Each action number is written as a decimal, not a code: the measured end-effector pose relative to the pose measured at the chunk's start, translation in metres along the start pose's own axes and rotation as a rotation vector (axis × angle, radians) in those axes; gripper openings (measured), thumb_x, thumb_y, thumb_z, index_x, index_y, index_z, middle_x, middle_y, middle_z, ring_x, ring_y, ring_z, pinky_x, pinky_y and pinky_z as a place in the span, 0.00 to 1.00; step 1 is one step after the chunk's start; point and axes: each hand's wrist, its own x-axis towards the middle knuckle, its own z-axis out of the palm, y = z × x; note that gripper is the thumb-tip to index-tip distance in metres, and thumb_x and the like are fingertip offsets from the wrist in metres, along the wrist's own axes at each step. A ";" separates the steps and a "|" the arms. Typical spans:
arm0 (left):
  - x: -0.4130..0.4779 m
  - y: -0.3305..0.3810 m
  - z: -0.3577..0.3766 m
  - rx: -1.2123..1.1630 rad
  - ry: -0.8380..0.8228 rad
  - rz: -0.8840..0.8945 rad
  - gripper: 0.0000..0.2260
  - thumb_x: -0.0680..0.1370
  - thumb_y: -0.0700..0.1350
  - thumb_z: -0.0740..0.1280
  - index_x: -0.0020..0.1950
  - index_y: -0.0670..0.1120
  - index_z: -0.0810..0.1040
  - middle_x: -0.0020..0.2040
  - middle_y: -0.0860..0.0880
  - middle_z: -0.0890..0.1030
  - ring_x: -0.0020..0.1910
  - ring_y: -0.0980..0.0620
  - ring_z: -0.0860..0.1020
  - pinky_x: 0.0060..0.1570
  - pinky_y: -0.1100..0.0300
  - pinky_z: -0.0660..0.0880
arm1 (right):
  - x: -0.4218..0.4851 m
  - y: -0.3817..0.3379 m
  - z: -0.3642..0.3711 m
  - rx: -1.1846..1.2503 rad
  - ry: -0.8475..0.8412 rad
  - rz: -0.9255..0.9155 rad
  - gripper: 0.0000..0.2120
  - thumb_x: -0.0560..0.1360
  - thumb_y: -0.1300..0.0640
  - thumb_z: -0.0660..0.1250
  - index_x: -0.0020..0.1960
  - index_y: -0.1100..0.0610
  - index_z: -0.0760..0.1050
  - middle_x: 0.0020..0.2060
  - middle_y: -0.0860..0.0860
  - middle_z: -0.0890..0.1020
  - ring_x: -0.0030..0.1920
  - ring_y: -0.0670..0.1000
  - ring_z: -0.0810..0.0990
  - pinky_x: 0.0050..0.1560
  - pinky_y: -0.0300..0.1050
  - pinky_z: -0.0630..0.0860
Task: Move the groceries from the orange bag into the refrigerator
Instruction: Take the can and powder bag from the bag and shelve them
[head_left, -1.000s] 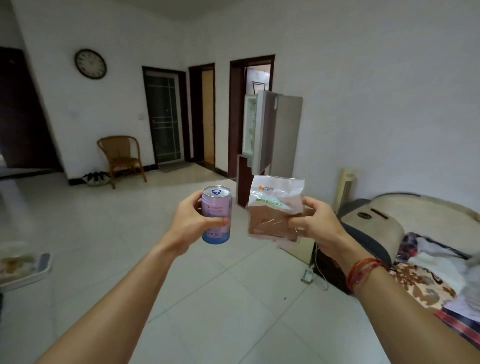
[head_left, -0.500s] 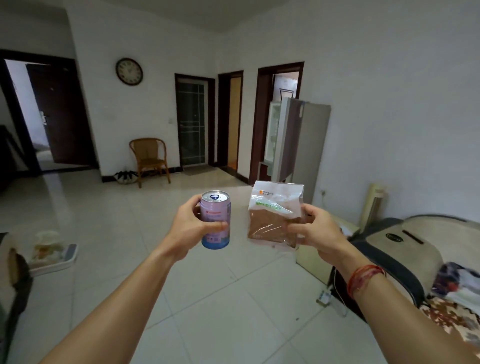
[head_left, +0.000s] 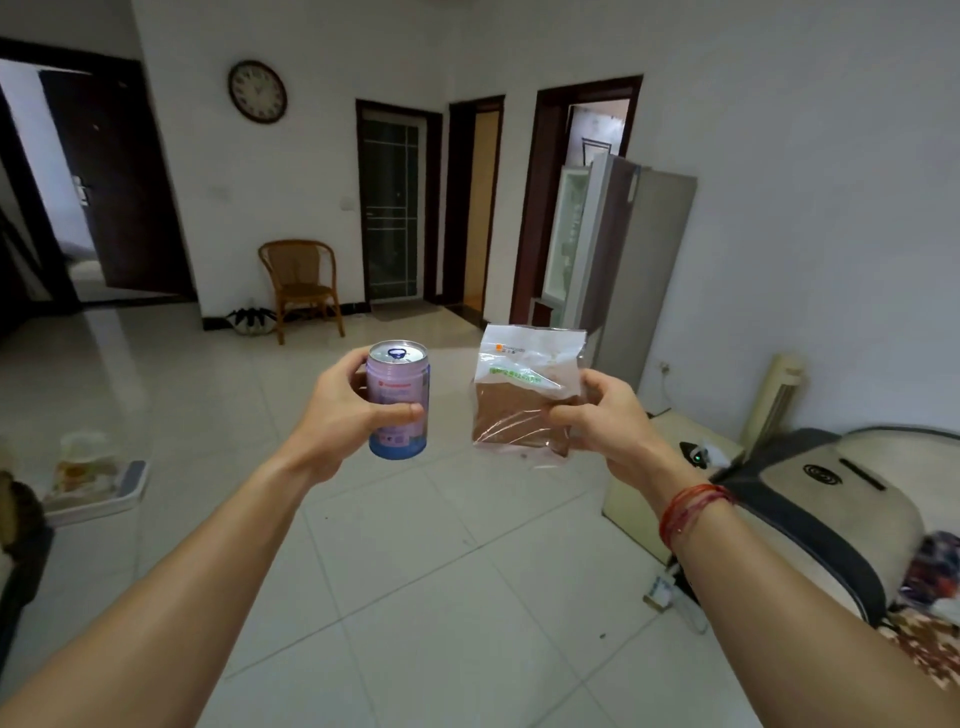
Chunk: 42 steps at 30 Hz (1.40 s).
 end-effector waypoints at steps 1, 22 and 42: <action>0.016 -0.006 -0.004 -0.001 -0.006 0.002 0.29 0.66 0.33 0.78 0.62 0.50 0.74 0.53 0.49 0.82 0.52 0.50 0.81 0.44 0.59 0.79 | 0.016 0.002 0.007 0.001 0.008 0.005 0.18 0.67 0.72 0.72 0.53 0.57 0.80 0.47 0.56 0.86 0.44 0.57 0.85 0.39 0.52 0.83; 0.315 -0.111 -0.034 0.062 -0.056 -0.023 0.30 0.67 0.36 0.79 0.65 0.50 0.72 0.56 0.53 0.81 0.54 0.53 0.79 0.50 0.55 0.78 | 0.320 0.039 0.087 0.058 0.035 0.065 0.18 0.68 0.71 0.73 0.54 0.55 0.81 0.51 0.54 0.85 0.48 0.56 0.86 0.54 0.62 0.82; 0.656 -0.214 0.007 0.080 -0.014 -0.048 0.31 0.66 0.38 0.80 0.65 0.51 0.72 0.56 0.54 0.80 0.54 0.53 0.79 0.44 0.62 0.77 | 0.671 0.079 0.091 0.092 -0.030 0.104 0.20 0.70 0.74 0.71 0.59 0.59 0.79 0.51 0.54 0.85 0.42 0.50 0.87 0.37 0.45 0.83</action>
